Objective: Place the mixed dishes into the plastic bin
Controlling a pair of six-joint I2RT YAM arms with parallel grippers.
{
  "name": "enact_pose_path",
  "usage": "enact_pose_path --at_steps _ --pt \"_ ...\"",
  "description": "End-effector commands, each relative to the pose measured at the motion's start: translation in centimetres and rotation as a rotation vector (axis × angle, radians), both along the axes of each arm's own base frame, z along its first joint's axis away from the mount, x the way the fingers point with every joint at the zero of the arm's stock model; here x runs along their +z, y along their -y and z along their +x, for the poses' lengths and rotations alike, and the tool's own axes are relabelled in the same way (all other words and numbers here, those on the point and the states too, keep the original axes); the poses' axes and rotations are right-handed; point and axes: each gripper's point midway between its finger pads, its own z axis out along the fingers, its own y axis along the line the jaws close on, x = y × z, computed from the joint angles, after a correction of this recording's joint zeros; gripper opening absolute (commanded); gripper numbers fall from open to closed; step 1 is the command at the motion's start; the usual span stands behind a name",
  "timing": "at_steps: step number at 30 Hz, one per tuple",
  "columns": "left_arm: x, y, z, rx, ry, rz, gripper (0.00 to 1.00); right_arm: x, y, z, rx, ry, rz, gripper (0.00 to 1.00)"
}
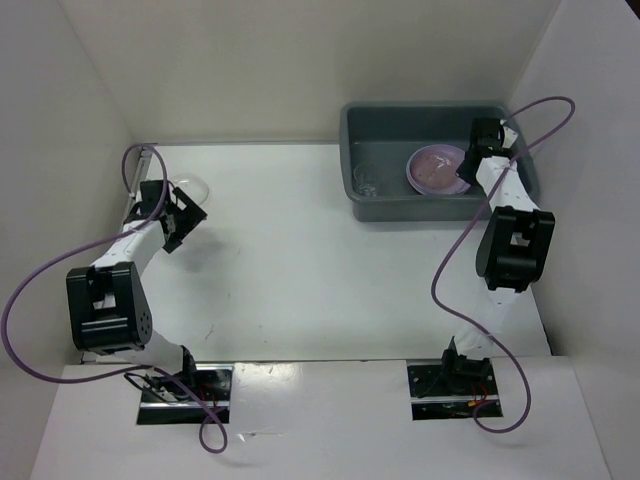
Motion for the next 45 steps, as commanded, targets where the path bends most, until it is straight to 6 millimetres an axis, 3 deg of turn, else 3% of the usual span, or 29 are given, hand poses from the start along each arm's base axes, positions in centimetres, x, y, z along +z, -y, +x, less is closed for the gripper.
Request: enact_pose_path --at_steps 1,2,3,6,7,10,11,12,15,16,18,19,22,23,24,27,28,29,30,32,33,34,37,45 --pt "3.1 -0.4 1.3 0.007 0.105 0.027 1.0 4.1 0.9 2.5 -0.014 0.121 -0.054 0.0" --pt "3.0 -0.3 1.1 0.007 0.096 0.025 1.0 3.6 1.0 3.1 -0.014 0.116 -0.053 0.0" --pt "3.3 -0.5 1.1 0.013 0.104 0.033 1.0 3.5 1.0 3.4 -0.014 0.116 -0.053 0.17" --pt "3.3 -0.7 1.1 0.02 0.103 0.041 1.0 2.9 0.7 4.3 0.016 0.112 -0.039 0.48" --pt "3.3 -1.0 1.1 0.042 0.103 0.044 1.0 2.9 1.0 4.2 0.015 0.113 -0.033 0.54" --pt "2.1 -2.4 0.2 0.13 0.087 0.012 1.0 5.3 -0.4 5.3 0.081 0.209 0.011 0.59" --pt "2.5 -2.7 0.5 0.16 0.118 -0.002 1.0 5.6 -0.3 5.0 0.09 0.223 0.025 0.59" --pt "2.2 -3.0 0.2 0.178 0.112 -0.011 1.0 7.9 -1.1 5.0 0.117 0.279 0.049 0.59" --pt "2.0 -4.4 0.0 0.258 0.114 0.012 1.0 10.4 -3.4 4.1 0.214 0.35 0.108 0.59" --pt "2.2 -5.1 0.0 0.285 0.125 0.015 1.0 13.3 -4.1 3.1 0.244 0.41 0.11 0.59" --pt "1.6 -6.2 -0.6 0.345 0.12 0.01 1.0 14.2 -5.7 1.4 0.291 0.438 0.162 0.62" --pt "1.2 -7.0 -0.7 0.396 0.117 -0.014 1.0 17.9 -7.6 -0.1 0.374 0.529 0.193 0.62" --pt "0.6 -8.3 -1.1 0.483 0.119 -0.022 1.0 16.7 -11.1 -3.5 0.449 0.521 0.27 0.62" --pt "0.5 -9.0 -0.9 0.504 0.132 -0.026 1.0 18.7 -12.2 -5.0 0.472 0.564 0.255 0.62" --pt "0.2 -9.5 -0.9 0.517 0.13 -0.025 1.0 18.5 -14.4 -6.0 0.525 0.544 0.262 0.62" --pt "0.0 -10.0 0.5 0.534 0.157 -0.039 1.0 17.2 -17.2 -9.4 0.59 0.485 0.29 0.62" --pt "-0.3 -10.2 0.7 0.549 0.157 -0.038 1.0 16.0 -18.5 -10.5 0.621 0.449 0.313 0.62" --pt "-0.4 -10.4 1.4 0.564 0.175 -0.05 1.0 15.2 -18.9 -11.5 0.624 0.419 0.319 0.62" --pt "-0.6 -10.5 1.7 0.572 0.182 -0.057 1.0 16.0 -19.3 -12.7 0.64 0.443 0.315 0.62" --pt "-1.0 -10.9 2.5 0.608 0.22 -0.077 1.0 14.3 -19.9 -14.6 0.646 0.404 0.336 0.62" --pt "-1.1 -11.0 2.8 0.619 0.233 -0.088 0.99 15.2 -19.6 -15.6 0.629 0.44 0.324 0.62" --pt "-1.5 -10.8 2.9 0.621 0.235 -0.104 0.95 14.3 -19.3 -16.4 0.614 0.419 0.32 0.62" --pt "-2.6 -10.8 3.8 0.638 0.242 -0.137 0.89 14.3 -18.6 -18.2 0.576 0.414 0.308 0.62" --pt "-5.7 -10.3 7.7 0.63 0.233 -0.259 0.63 13.2 -18.2 -20.1 0.529 0.371 0.333 0.61"
